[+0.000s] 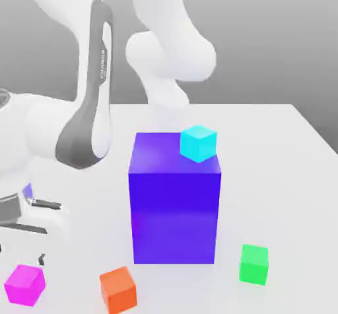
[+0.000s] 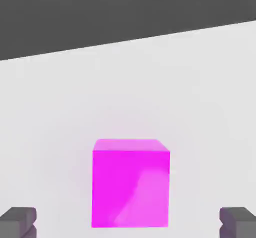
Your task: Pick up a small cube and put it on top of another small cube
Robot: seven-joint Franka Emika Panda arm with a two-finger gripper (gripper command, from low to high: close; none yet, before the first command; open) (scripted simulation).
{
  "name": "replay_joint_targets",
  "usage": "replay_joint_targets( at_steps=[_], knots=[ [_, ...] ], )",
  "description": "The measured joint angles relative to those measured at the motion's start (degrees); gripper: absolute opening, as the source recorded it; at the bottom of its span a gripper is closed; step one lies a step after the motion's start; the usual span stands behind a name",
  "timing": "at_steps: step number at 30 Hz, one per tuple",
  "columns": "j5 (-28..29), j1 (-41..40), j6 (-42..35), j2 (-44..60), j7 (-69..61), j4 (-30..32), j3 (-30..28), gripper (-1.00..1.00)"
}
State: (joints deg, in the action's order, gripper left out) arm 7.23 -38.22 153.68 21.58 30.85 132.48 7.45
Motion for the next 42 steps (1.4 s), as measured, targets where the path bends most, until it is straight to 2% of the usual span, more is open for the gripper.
replay_joint_targets(
  at_steps=[3,4,11,16,38,42],
  knots=[
    [0.8,0.6,4.8,5.8,0.5,-1.2,-1.0,0.00],
    [1.1,0.9,5.8,7.3,0.7,-1.5,-1.4,-1.00],
    [1.1,0.8,5.8,7.2,0.7,-1.5,-1.3,-1.00],
    [-1.9,-0.1,-0.9,-1.1,-1.0,0.0,1.4,-1.00],
    [-31.4,18.7,-10.2,-2.7,4.1,-12.2,37.1,-1.00],
    [-33.0,23.4,-10.4,-1.1,8.0,-13.2,40.0,-1.00]
  ],
)
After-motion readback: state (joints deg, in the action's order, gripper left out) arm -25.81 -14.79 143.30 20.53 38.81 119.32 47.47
